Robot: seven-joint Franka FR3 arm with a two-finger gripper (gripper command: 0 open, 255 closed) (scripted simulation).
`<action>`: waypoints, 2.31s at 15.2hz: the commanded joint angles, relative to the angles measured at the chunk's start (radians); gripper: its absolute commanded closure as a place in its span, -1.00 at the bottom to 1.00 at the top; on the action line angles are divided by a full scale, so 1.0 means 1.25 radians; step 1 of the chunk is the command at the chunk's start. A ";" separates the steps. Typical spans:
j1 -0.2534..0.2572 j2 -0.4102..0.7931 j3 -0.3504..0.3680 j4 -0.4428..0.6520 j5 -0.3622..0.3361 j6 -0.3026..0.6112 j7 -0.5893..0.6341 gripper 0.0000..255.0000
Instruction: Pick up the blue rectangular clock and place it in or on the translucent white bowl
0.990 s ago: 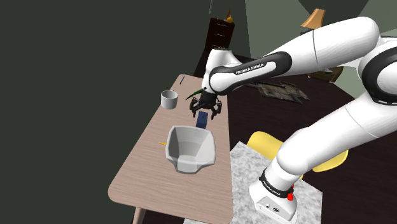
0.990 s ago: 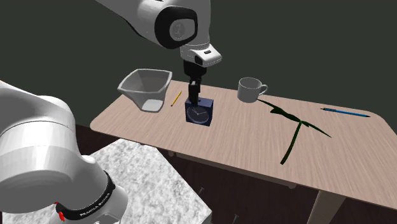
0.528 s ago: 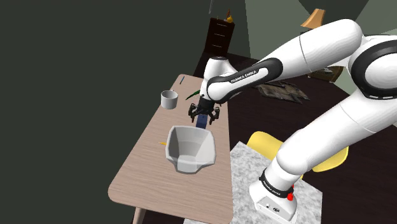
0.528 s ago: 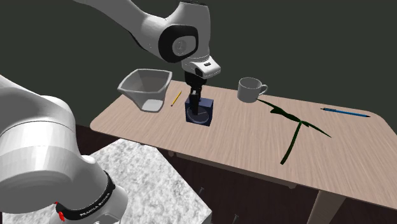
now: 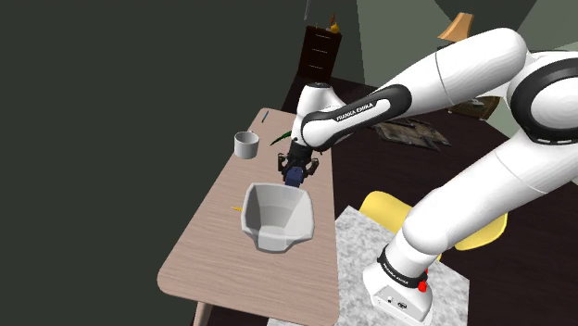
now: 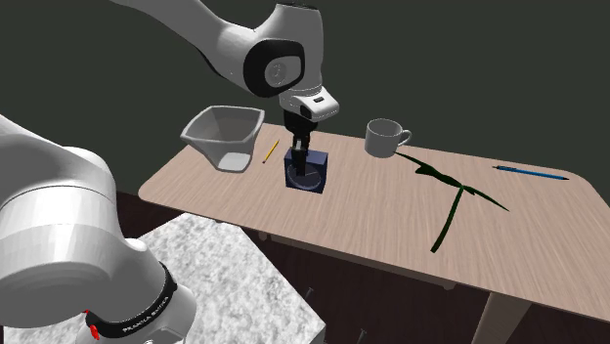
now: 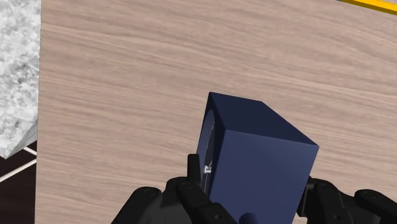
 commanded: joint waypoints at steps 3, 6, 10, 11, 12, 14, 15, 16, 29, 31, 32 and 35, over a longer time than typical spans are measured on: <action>0.000 0.000 0.000 0.000 0.000 0.000 0.000 1.00; 0.000 0.000 0.000 0.000 0.000 0.000 0.000 1.00; 0.001 -0.016 -0.002 0.009 0.002 -0.025 -0.002 1.00; 0.001 -0.024 -0.003 0.014 0.003 -0.038 -0.003 1.00; 0.002 -0.031 -0.005 0.020 0.004 -0.051 -0.004 1.00; 0.002 -0.046 -0.007 0.031 0.005 -0.076 -0.006 1.00; 0.003 -0.052 -0.008 0.036 0.006 -0.088 -0.007 1.00; 0.003 -0.059 -0.009 0.042 0.006 -0.101 -0.007 1.00; 0.004 -0.123 -0.023 0.135 0.007 -0.256 -0.012 1.00; 0.003 -0.129 -0.025 0.151 0.007 -0.279 -0.013 1.00; 0.003 -0.132 -0.025 0.160 0.006 -0.291 -0.013 1.00; 0.003 -0.140 -0.028 0.186 0.005 -0.325 -0.013 1.00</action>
